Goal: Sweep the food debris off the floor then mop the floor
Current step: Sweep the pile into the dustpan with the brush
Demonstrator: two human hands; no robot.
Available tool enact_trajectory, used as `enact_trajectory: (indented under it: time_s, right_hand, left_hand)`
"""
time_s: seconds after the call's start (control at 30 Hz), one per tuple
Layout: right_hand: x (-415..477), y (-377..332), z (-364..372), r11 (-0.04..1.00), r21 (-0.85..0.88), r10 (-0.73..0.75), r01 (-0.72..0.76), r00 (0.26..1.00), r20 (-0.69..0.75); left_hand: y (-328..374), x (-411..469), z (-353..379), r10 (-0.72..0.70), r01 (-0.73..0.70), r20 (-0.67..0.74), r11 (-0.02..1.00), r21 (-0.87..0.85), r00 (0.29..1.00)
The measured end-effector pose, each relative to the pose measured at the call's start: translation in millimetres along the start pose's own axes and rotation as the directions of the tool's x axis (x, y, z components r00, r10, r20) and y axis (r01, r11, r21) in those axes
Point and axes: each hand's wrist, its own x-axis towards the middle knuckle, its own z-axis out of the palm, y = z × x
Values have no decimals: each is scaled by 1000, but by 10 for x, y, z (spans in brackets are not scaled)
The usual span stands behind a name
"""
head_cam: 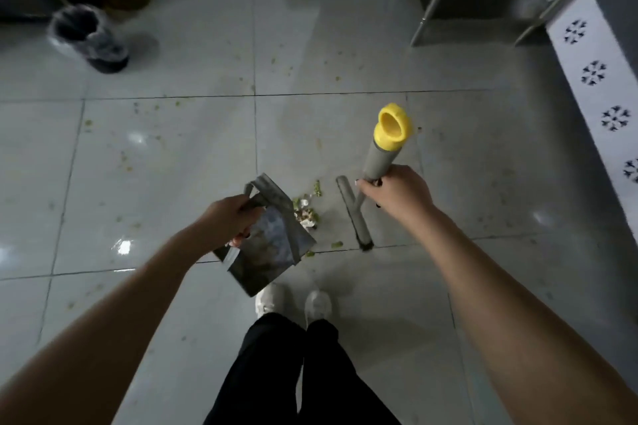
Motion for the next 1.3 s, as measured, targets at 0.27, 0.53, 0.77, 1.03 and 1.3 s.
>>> enact_trajectory:
  time_s: [0.27, 0.53, 0.77, 1.03, 1.3]
  right_hand:
    - [163, -71, 593, 977, -51, -211, 209, 977, -39]
    - [394, 188, 1409, 985, 130, -135, 116, 979, 150]
    - [442, 243, 1730, 673, 639, 112, -372, 906, 409]
    - [485, -56, 1493, 106, 590, 141, -800, 600, 788]
    - [726, -107, 1826, 391, 358, 296, -848, 485, 823]
  left_hand:
    - [-602, -36, 353, -75, 74, -22, 995, -69, 997]
    - [-1256, 231, 644, -163, 155, -35, 975, -162, 986]
    - [-1641, 384, 842, -239, 231, 14, 921, -314, 971]
    - [-1828, 682, 968, -286, 279, 16, 923, -265, 958]
    - [-2040, 979, 1031, -304, 305, 43, 915, -265, 952]
